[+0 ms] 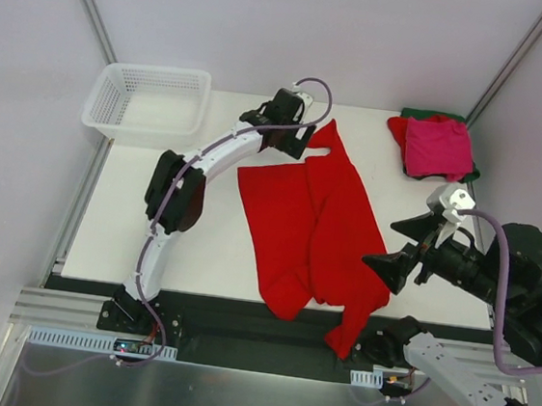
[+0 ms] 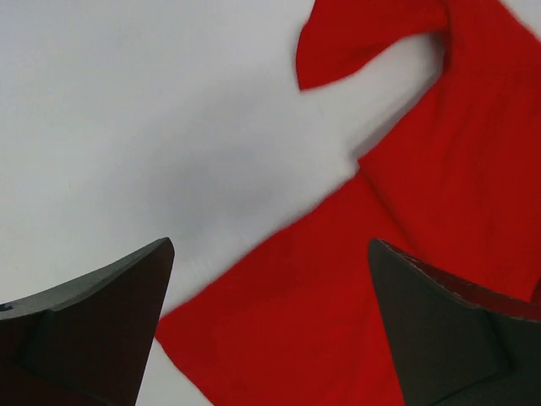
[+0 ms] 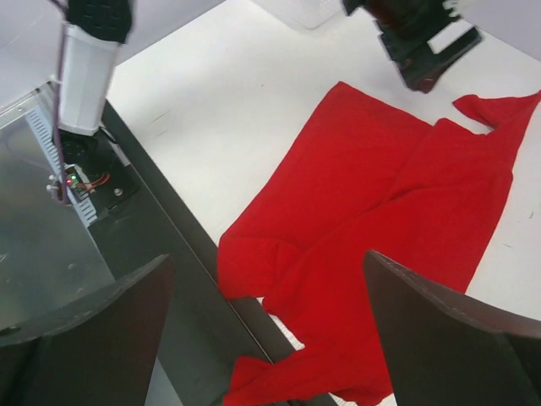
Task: Fold and stack the t-shirts
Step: Flatten out the tshirt
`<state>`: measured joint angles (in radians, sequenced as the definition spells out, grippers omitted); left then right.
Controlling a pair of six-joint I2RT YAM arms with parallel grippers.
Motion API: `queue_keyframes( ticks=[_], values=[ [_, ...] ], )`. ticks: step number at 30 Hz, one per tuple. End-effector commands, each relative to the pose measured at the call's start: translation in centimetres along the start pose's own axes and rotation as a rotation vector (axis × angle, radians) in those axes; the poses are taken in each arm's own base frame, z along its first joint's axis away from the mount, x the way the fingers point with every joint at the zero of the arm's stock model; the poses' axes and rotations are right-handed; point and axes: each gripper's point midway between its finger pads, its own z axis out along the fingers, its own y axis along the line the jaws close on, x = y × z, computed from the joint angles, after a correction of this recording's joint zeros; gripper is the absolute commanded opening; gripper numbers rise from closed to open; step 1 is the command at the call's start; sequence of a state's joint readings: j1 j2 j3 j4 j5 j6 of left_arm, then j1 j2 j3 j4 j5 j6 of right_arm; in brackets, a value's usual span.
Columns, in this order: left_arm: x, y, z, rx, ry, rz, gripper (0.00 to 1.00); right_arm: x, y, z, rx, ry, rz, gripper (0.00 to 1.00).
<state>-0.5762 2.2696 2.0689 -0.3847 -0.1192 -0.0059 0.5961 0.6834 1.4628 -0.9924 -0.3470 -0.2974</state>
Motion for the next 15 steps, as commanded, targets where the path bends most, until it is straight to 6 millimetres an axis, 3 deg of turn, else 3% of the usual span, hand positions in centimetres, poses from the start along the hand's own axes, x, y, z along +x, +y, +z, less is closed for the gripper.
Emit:
queue_keyframes(
  ticks=[1,2,3,5,6,8,9,12,15],
  values=[
    [-3.5,0.2,-8.8,0.021,-0.144,-0.094,0.99,-1.3,-1.8,1.1,0.080,-0.055,-0.022,0.95],
    [-4.0,0.7,-11.0,0.009,-0.174,-0.106,0.99,-0.9,-2.1,1.4,0.090,-0.045,-0.019,0.96],
    [-1.3,0.8,-10.7,-0.005,-0.129,-0.118,0.99,-0.8,-2.3,1.6,0.094,-0.043,-0.019,0.96],
    [-0.9,1.9,-13.0,-0.045,-0.161,-0.142,0.99,-0.6,-2.4,2.2,0.089,-0.032,-0.016,0.96],
    [1.2,2.0,-12.7,-0.059,-0.126,-0.156,0.99,-0.4,-2.4,2.4,0.086,-0.024,-0.014,0.96],
    [2.1,2.6,-13.8,-0.086,-0.132,-0.173,0.99,-0.2,-2.4,2.8,0.078,-0.020,-0.008,0.96],
    [3.8,2.8,-13.4,-0.101,-0.106,-0.182,0.99,-0.1,-2.4,3.0,0.075,-0.016,-0.005,0.96],
    [5.9,3.4,-12.6,-0.140,-0.073,-0.197,0.99,0.0,-2.5,3.2,0.075,-0.016,0.001,0.96],
    [6.8,3.3,-11.1,-0.150,-0.057,-0.229,0.99,0.0,-2.5,3.2,0.078,-0.022,0.007,0.96]
  ],
)
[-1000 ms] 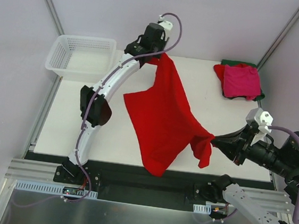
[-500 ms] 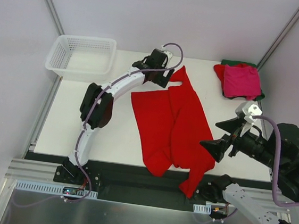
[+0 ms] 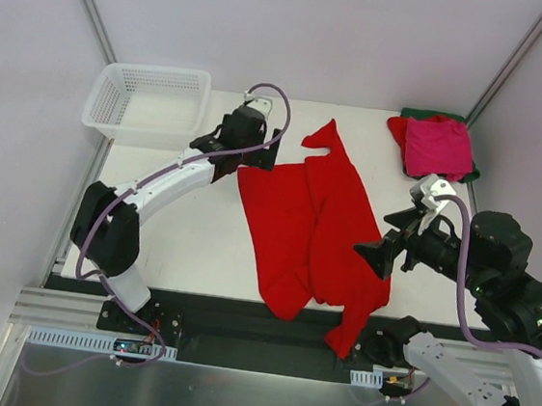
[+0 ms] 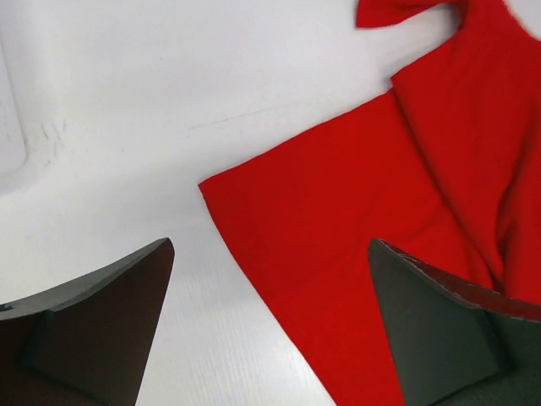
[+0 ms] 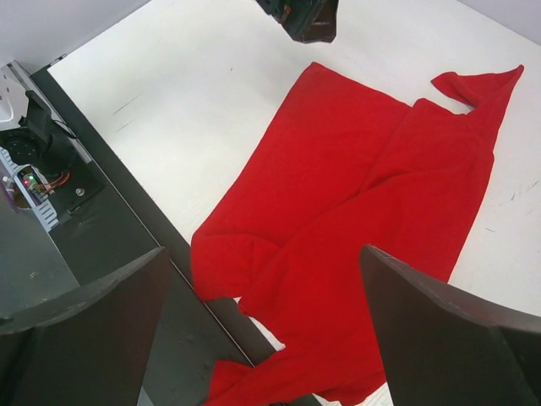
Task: Fold and stack the t-shirts
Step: Flatten out the tshirt
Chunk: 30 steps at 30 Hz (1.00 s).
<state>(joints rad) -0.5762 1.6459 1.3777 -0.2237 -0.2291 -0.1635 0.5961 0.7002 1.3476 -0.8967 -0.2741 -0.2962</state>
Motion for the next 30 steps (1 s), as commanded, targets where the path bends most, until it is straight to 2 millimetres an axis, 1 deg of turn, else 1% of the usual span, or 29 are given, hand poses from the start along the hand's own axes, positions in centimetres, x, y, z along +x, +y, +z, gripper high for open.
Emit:
queue_keyframes(
  ticks=[1,2,3,5,6,8,12,16,20,22,25,28,30],
  values=[
    [3.0,0.2,3.0,-0.048,0.047,-0.063,0.99,-1.3,-0.2,0.2,0.012,-0.055,0.000,0.96],
    [3.9,0.4,4.0,-0.050,0.076,-0.095,0.99,-1.2,-0.2,0.2,0.010,-0.054,0.001,0.96],
    [3.9,-0.2,4.4,-0.019,0.085,-0.116,0.99,-1.1,-0.2,0.2,0.013,-0.051,0.005,0.97],
    [4.6,-0.2,5.6,-0.013,0.099,-0.159,0.99,-0.9,-0.3,0.3,0.016,-0.046,0.008,0.97],
    [4.9,0.3,6.1,-0.012,0.108,-0.180,0.99,-0.9,-0.3,0.2,0.018,-0.048,0.009,0.97],
    [5.7,0.3,7.0,0.008,0.131,-0.214,0.99,-0.5,-0.4,0.4,0.024,-0.035,0.013,0.97],
    [6.2,1.9,7.8,-0.031,0.142,-0.223,0.99,-0.2,-0.6,0.6,0.028,-0.026,0.012,0.97],
    [6.9,2.8,8.6,-0.045,0.161,-0.240,0.99,0.0,-0.7,1.0,0.028,-0.018,0.010,0.98],
    [8.1,3.1,9.7,-0.050,0.194,-0.248,0.99,-0.1,-0.7,1.1,0.027,-0.018,0.007,0.98],
    [8.3,3.0,10.0,-0.044,0.202,-0.255,0.99,0.0,-0.8,1.0,0.033,-0.015,0.005,0.98],
    [9.6,3.2,10.9,-0.044,0.235,-0.276,0.98,0.0,-0.9,0.9,0.038,-0.016,0.004,0.98],
    [10.1,3.3,11.5,-0.048,0.248,-0.284,0.97,0.1,-0.9,0.7,0.044,-0.015,0.005,0.98],
    [9.9,3.4,11.8,-0.046,0.246,-0.289,0.96,0.2,-0.9,0.7,0.045,-0.013,0.005,0.98]
  ],
)
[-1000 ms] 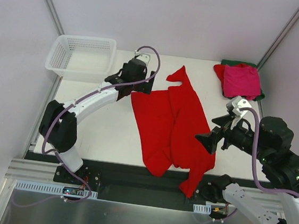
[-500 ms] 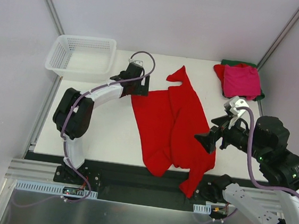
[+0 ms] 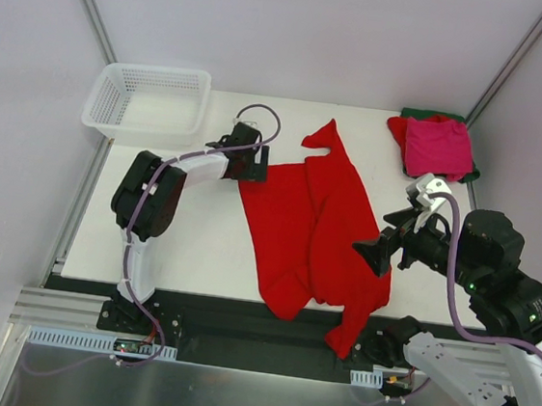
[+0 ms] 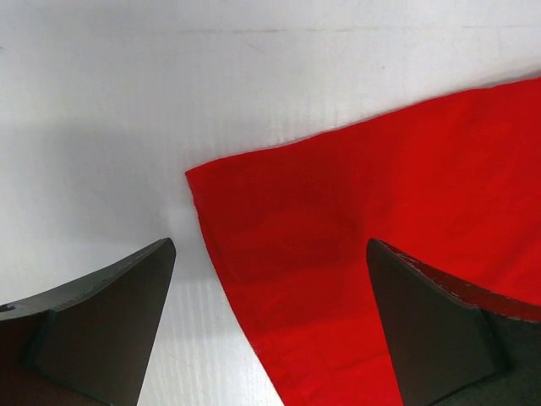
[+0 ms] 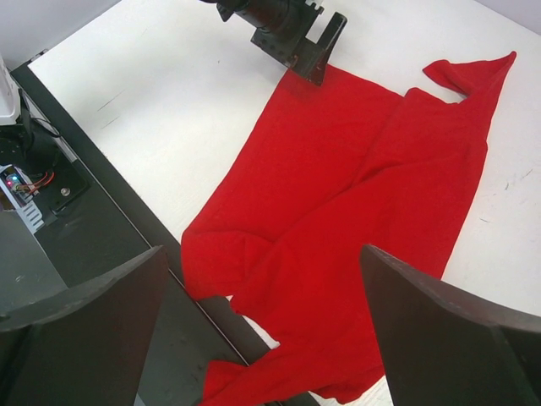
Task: Fold and stack the t-shirts
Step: Flatten out the tshirt
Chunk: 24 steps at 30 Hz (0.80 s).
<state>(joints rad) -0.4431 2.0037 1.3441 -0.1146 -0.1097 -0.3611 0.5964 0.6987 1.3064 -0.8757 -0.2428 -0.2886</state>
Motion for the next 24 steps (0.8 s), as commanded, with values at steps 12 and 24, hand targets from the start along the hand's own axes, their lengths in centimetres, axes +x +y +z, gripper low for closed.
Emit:
queue_keyframes(
  ticks=[12,24],
  values=[
    [-2.4,0.5,1.3,0.024,-0.024,-0.085,0.64,-0.6,-0.5,-0.3,0.033,-0.032,-0.006,0.98],
    [-1.0,-0.3,2.8,0.070,0.022,-0.133,0.40,-0.3,-1.1,-1.0,0.071,-0.016,-0.021,0.98]
  ],
)
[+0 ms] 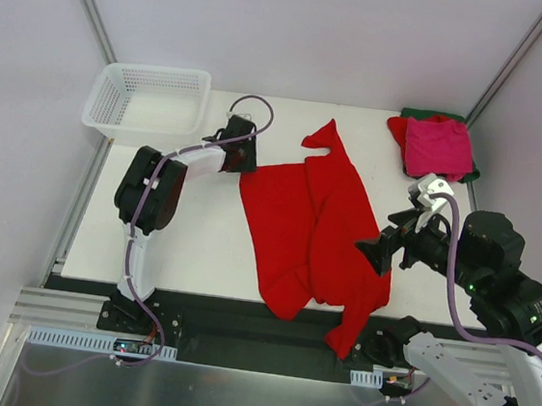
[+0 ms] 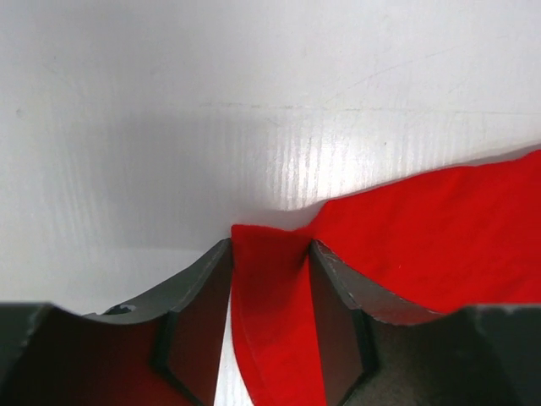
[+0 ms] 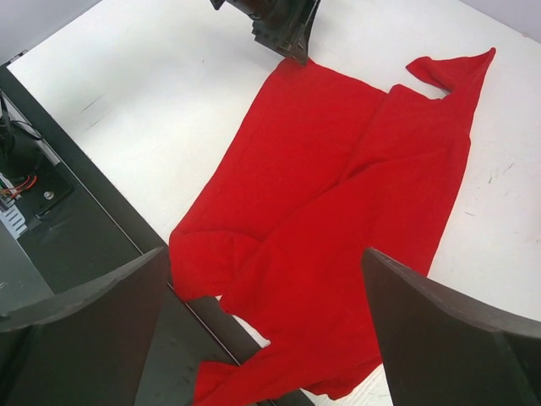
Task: Fold and stack the t-shirts
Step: Flatten out the tshirt
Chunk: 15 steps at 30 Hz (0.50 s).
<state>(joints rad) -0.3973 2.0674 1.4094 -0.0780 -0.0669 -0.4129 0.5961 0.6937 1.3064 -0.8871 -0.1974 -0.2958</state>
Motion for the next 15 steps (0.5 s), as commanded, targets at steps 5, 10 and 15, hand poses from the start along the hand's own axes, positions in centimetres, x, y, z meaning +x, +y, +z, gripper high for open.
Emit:
queue_keyframes(
  ticks=[5,10,15],
  values=[
    [2.0,-1.1,1.2,0.071,0.072,-0.066,0.19,-0.4,-0.7,-1.0,0.046,-0.023,-0.021,0.98],
    [2.5,-1.1,0.3,0.086,0.072,-0.067,0.09,-0.2,-1.1,-1.0,0.072,-0.018,-0.022,0.98],
    [3.4,-1.6,-3.3,0.136,0.077,-0.072,0.07,0.8,-2.7,0.9,0.143,0.034,0.012,1.00]
  ],
)
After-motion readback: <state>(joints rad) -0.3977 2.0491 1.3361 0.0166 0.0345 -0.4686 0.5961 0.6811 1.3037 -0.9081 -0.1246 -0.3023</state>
